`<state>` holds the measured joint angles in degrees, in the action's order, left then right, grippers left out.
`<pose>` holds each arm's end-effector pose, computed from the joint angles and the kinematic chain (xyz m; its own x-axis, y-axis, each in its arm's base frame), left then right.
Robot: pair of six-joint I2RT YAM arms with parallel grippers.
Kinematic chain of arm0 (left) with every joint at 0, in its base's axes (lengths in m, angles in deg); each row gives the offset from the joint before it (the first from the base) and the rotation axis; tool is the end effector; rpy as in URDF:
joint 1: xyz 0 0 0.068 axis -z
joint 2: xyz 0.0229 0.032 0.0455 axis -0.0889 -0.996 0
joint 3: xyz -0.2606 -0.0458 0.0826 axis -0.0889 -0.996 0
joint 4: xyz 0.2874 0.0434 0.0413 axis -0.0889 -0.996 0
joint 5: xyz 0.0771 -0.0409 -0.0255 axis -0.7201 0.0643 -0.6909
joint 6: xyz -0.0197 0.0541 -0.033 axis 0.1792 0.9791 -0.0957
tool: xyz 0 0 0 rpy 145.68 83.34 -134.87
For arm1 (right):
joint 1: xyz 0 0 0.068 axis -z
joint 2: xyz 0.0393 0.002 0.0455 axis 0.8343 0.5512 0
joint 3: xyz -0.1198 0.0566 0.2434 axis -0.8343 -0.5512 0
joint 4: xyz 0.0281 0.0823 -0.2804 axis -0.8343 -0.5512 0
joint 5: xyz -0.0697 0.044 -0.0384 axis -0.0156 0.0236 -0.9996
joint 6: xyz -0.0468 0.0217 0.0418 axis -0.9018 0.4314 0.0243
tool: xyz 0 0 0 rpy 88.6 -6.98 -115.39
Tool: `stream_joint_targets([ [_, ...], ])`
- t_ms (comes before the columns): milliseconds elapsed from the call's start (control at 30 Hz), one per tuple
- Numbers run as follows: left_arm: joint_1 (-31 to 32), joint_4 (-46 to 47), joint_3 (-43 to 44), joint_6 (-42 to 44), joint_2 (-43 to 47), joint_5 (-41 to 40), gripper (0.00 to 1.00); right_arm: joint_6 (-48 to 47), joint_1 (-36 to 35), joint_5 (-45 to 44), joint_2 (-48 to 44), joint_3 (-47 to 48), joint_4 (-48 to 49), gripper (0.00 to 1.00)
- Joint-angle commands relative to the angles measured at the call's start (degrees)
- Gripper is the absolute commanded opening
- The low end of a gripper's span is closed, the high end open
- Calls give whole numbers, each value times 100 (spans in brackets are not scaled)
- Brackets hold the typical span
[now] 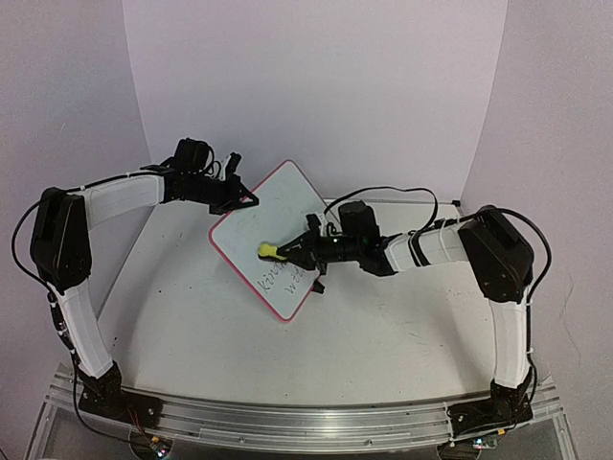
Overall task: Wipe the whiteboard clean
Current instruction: Erase the whiteboard at the center of the board.
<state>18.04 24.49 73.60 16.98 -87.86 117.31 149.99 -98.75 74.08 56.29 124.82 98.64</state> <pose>0.4218 -0.2130 0.2735 -0.8090 -0.0352 -0.5867 0.4446 0.6162 -0.6501 0.3536 0.3692 0.1626 -0.9778 0.0258 -0.2079 -0.1992 0.1917 0.9610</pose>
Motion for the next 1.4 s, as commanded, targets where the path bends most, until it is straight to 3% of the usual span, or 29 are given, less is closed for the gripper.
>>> stream_joint_targets([
  [0,139,-135,-84,245,224,-22,0,-109,-337,-198,439,1374,-502,0],
  [167,147,-142,-95,253,241,-32,0,-107,-431,-247,964,2518,-1000,0],
  [267,148,-143,-95,262,250,-41,0,-68,-434,-295,1115,2719,-1093,0],
  [400,147,-140,-95,268,251,-43,0,-105,-360,-301,1002,2354,-1085,0],
  [733,149,-137,-69,263,268,-34,0,-125,219,-339,141,-7,-336,0],
  [1200,156,-137,-112,280,337,-42,0,130,874,-509,249,249,-267,0],
  [1367,165,-141,-108,289,330,-23,0,329,1087,-576,583,750,-176,0],
])
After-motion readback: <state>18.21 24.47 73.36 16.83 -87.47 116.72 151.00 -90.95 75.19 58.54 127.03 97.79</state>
